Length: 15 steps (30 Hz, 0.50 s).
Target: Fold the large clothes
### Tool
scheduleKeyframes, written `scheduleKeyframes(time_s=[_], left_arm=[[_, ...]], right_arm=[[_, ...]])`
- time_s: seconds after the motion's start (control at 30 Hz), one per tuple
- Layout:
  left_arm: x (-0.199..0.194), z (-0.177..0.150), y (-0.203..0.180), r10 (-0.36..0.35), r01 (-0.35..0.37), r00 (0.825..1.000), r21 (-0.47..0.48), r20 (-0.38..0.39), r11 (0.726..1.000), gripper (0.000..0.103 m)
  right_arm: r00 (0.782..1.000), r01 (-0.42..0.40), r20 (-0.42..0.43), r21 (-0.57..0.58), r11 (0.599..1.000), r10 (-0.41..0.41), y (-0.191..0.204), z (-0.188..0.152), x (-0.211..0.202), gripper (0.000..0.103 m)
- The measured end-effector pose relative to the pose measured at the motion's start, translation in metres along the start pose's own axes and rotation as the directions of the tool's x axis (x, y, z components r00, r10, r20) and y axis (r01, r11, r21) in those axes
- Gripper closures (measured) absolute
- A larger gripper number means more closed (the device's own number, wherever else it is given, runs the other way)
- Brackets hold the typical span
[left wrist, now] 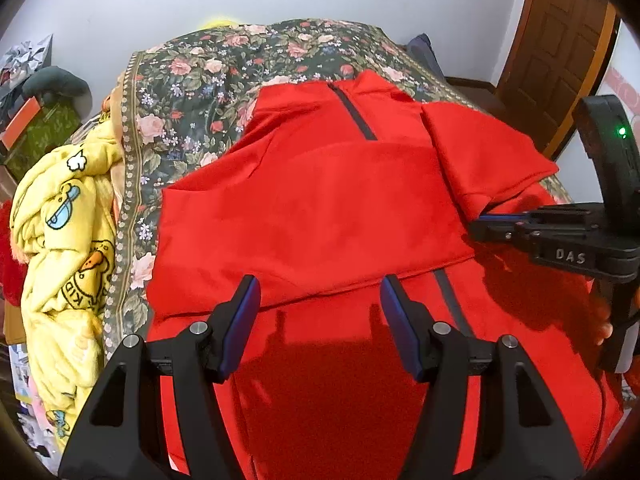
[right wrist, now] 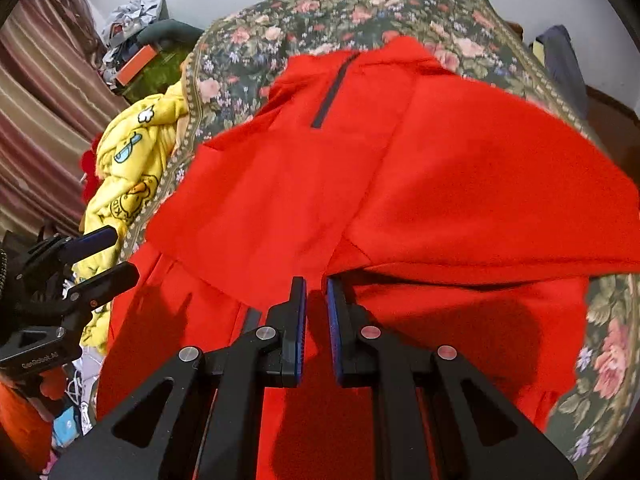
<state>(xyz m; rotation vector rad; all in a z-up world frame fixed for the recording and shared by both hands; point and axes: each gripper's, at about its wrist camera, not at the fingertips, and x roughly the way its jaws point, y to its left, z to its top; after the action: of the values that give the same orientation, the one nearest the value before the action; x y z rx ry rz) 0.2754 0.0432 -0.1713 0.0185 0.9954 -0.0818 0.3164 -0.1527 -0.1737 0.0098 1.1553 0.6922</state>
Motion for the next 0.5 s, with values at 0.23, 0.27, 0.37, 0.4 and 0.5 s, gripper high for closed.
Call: scheduleKeyframes(time_s=[0.23, 0.27, 0.37, 0.4, 0.5], left_arm=[[-0.005, 0.017, -0.022, -0.021, 0.020, 0.999, 0.045, 0.025, 0.999, 0.042], [-0.005, 0.022, -0.028, -0.026, 0.025, 0.999, 0.058, 0.032, 0.998, 0.042], [-0.007, 0.038, -0.054, -0.043, 0.037, 0.998, 0.112, 0.054, 0.993, 0.042], [-0.006, 0.044, -0.067, -0.051, 0.042, 0.997, 0.141, 0.062, 0.989, 0.042], [-0.002, 0.058, -0.101, -0.095, 0.079, 0.993, 0.218, 0.066, 0.973, 0.042]], right_arm=[[1.000, -0.012, 0.011, -0.029, 1.000, 0.012, -0.004, -0.010, -0.040, 0.092], [0.999, 0.019, 0.035, -0.034, 0.999, -0.018, -0.007, -0.011, -0.049, 0.090], [0.986, 0.115, 0.121, -0.019, 0.993, -0.112, -0.022, -0.022, -0.075, 0.075], [0.979, 0.140, 0.151, -0.004, 0.990, -0.137, -0.029, -0.026, -0.083, 0.069], [0.957, 0.196, 0.206, 0.067, 0.978, -0.206, -0.053, -0.038, -0.104, 0.062]])
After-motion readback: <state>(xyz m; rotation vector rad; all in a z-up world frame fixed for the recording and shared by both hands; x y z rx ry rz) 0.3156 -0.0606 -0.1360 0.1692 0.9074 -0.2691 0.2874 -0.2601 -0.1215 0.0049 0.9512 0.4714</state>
